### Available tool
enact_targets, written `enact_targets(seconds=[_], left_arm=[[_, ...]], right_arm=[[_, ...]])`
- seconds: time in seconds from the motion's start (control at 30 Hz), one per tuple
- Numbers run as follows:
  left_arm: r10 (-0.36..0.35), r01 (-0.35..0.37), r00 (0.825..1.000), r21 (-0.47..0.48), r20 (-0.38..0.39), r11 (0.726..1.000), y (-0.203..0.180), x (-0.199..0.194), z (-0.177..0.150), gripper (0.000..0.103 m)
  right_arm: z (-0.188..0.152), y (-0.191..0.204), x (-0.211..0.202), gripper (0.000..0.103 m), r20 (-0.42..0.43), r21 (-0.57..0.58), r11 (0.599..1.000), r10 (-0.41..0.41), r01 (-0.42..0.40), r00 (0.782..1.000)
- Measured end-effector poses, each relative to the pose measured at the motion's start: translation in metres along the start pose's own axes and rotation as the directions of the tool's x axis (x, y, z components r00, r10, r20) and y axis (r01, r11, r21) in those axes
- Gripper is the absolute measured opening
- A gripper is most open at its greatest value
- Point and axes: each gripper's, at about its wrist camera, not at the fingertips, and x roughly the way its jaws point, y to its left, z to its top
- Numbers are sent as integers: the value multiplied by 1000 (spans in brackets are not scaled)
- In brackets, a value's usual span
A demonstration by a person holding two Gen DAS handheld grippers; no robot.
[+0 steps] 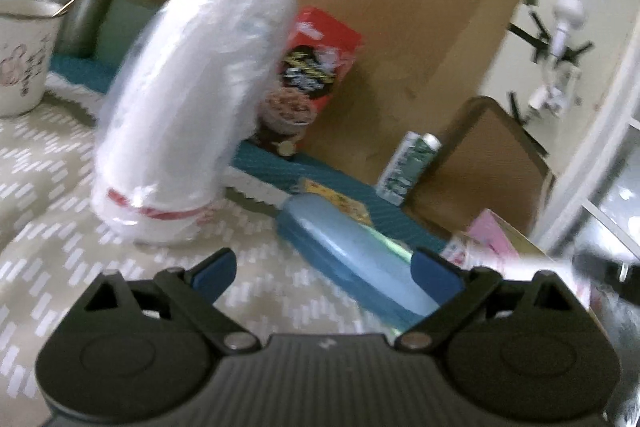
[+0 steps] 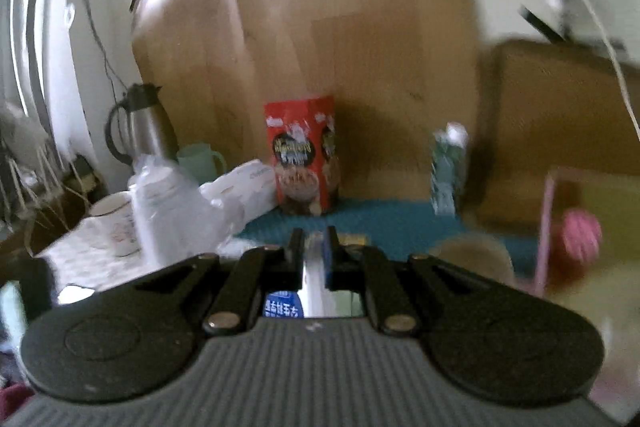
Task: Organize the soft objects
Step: 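Close the right gripper on the small white-and-blue packet, then carry the white-and-blue packet into the pink tin and open the right gripper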
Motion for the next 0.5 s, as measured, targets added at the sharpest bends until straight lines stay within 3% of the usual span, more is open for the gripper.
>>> enact_targets(seconds=[0.07,0.2,0.27,0.33,0.4,0.5], left_arm=[[-34,34,999,48,-19,998,-9,1,-3,96],[-59,71,995,159,-82,985,-31,6,-11,89],[-76,95,991,173,-111,980,-40,2,-17,89],[-116,143,980,166,-160,976,-47,-3,-24,87],[-135,178,963,175,-231,968,-56,-2,-30,79],[-169,236,930,179,-328,955,-72,6,-40,69]], right_arm=[[-17,-15,-11,12,-35,80,997,-9,11,999],[-49,-44,-8,13,-91,184,976,-99,114,991],[-60,-60,-2,22,-110,224,961,-139,161,984],[-69,-64,-6,38,-98,232,959,-144,163,985],[-76,-59,-13,48,-65,189,973,-126,136,990],[-91,-45,-21,57,-64,-1,995,-99,99,993]])
